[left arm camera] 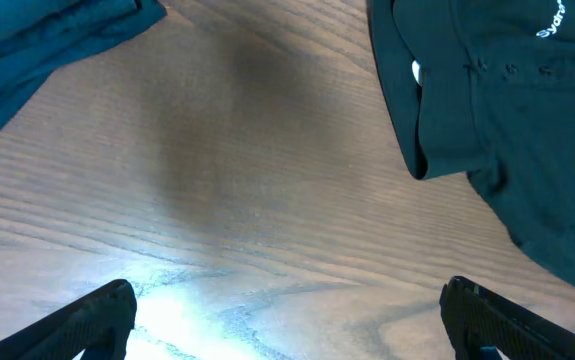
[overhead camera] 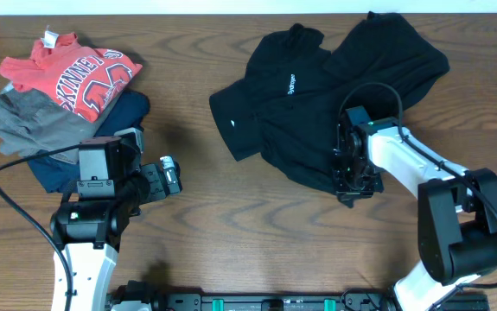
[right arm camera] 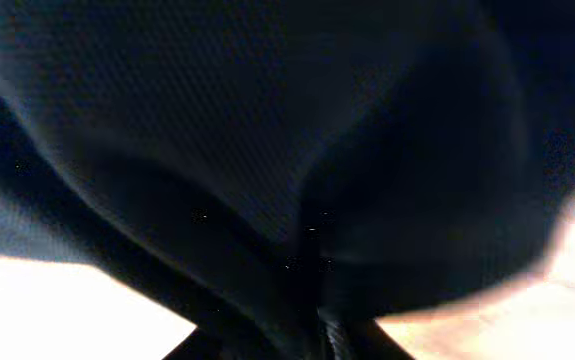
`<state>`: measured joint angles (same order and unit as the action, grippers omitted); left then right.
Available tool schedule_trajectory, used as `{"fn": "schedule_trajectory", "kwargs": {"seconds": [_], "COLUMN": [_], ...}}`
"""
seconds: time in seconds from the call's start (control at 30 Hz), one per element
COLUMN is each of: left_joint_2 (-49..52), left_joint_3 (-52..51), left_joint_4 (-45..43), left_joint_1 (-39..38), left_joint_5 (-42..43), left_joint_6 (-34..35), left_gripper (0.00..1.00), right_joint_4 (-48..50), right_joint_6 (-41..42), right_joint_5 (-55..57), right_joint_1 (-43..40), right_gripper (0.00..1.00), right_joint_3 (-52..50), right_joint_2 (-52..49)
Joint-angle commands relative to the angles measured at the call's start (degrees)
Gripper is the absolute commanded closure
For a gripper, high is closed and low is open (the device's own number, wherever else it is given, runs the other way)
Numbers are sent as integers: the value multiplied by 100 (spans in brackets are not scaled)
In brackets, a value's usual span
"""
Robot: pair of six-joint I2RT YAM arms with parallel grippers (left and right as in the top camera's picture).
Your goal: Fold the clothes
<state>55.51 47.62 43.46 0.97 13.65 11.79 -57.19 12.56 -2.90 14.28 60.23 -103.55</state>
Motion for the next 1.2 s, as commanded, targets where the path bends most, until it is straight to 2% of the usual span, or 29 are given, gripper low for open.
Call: {"fn": "schedule_trajectory", "kwargs": {"seconds": [0.0,0.07,0.17,0.27,0.33,0.43,0.5,0.63,0.73,0.87,1.17], "left_joint_2": [20,20,20,22,22,22,22,52,195,551,1644], "left_joint_3": [136,136,136,136,136,136,136,136,136,136,136], "left_joint_4": [-4,-4,-4,-4,-4,-4,-4,-57,-111,-254,-1401], "left_joint_1": [13,13,13,13,13,13,13,-9,-149,-573,-1934], "left_joint_5": [74,74,74,74,76,79,203,916,1060,1104,1143], "left_joint_6": [13,13,13,13,68,302,361,413,640,868,1937], "left_gripper": [2,2,2,2,2,2,2,2,2,2,2], "right_joint_4": [-289,-588,-1003,-1429,-1729,-2199,-2264,-1860,-1421,-992,-1091], "right_joint_6": [133,131,-173,-306,24,1097,1410,1440,1419,1115,1091], "right_joint_5": [885,1370,1714,1904,2302,3357,3635,2979,2048,1132,1102], "right_joint_1": [-50,-37,9,31,31,22,20,2,-46,-214,-870], "right_gripper": [82,80,67,60,56,50,45,18,2,1,1], "right_joint_3": [542,885,1226,1222,1172,1158,1161,1161,1161,1161,1161], "right_joint_2": [498,752,1121,1386,1445,1440,1445,1447,1458,1458,1558]}}
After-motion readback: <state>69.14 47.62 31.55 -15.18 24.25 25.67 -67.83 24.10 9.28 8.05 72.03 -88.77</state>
